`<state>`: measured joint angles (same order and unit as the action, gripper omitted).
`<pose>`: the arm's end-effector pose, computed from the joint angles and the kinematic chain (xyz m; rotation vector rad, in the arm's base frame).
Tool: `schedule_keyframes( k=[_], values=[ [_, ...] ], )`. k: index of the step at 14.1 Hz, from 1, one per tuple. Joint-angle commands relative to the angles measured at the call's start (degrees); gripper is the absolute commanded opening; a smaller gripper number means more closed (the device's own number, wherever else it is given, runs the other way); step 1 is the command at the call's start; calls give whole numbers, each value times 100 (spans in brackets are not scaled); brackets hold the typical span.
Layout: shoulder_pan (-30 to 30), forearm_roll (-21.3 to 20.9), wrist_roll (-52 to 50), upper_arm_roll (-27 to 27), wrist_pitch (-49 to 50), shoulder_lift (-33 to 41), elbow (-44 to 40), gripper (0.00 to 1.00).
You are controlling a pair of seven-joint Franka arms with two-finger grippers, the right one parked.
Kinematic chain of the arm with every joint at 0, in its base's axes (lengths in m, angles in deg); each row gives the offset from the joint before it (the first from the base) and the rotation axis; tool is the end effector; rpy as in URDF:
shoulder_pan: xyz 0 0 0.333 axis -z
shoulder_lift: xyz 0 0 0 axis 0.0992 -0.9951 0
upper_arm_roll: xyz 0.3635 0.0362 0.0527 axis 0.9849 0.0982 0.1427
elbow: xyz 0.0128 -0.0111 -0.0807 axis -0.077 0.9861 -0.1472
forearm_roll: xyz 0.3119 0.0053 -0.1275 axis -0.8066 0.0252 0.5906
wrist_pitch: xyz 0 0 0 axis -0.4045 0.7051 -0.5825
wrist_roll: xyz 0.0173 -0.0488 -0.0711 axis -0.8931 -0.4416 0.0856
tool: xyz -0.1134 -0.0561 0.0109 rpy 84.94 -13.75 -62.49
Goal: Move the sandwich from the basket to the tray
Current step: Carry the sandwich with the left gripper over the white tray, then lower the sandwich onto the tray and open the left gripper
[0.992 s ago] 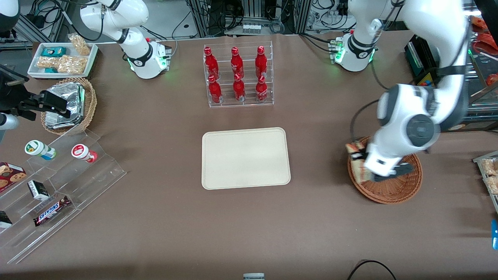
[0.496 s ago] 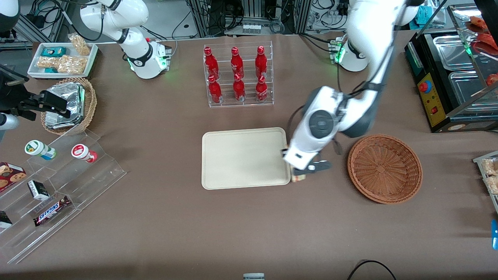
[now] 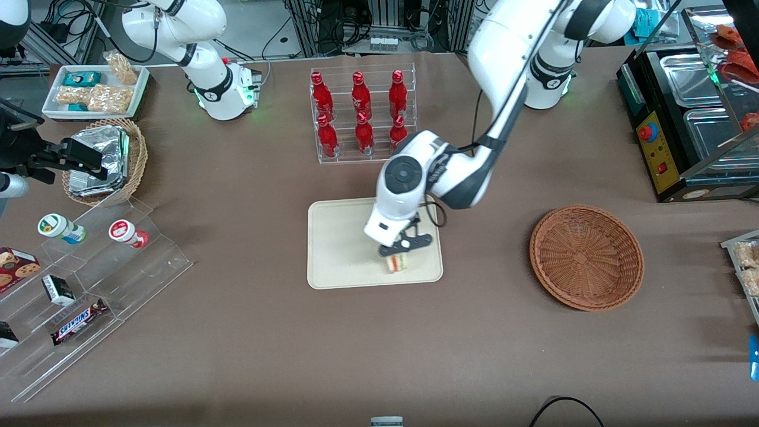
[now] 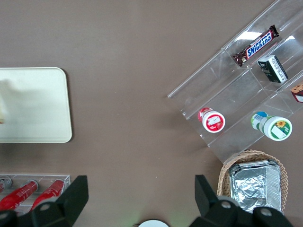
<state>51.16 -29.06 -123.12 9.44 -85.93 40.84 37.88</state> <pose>0.5038 -0.5083 0.3221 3.0274 0.3745 -0.0524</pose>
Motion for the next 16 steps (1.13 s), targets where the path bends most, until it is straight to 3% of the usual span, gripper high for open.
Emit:
schedule_keyframes(
  k=[1, 5, 6, 7, 8, 9, 13, 16],
  values=[
    [340, 13, -212, 113, -297, -316, -224, 0],
    [533, -31, -133, 113, -386, -378, -181, 1],
    [534, -74, -133, 113, -395, -396, -172, 6],
    [534, -144, -176, 113, -430, -413, -163, 32],
    [534, -171, -99, 113, -430, -422, -163, 95],
    [534, -171, -115, 113, -430, -422, -163, 100],
    [490, -171, -150, 139, -299, -160, -163, 100],
    [481, -215, -29, 358, 499, 437, -76, 100]
  ],
)
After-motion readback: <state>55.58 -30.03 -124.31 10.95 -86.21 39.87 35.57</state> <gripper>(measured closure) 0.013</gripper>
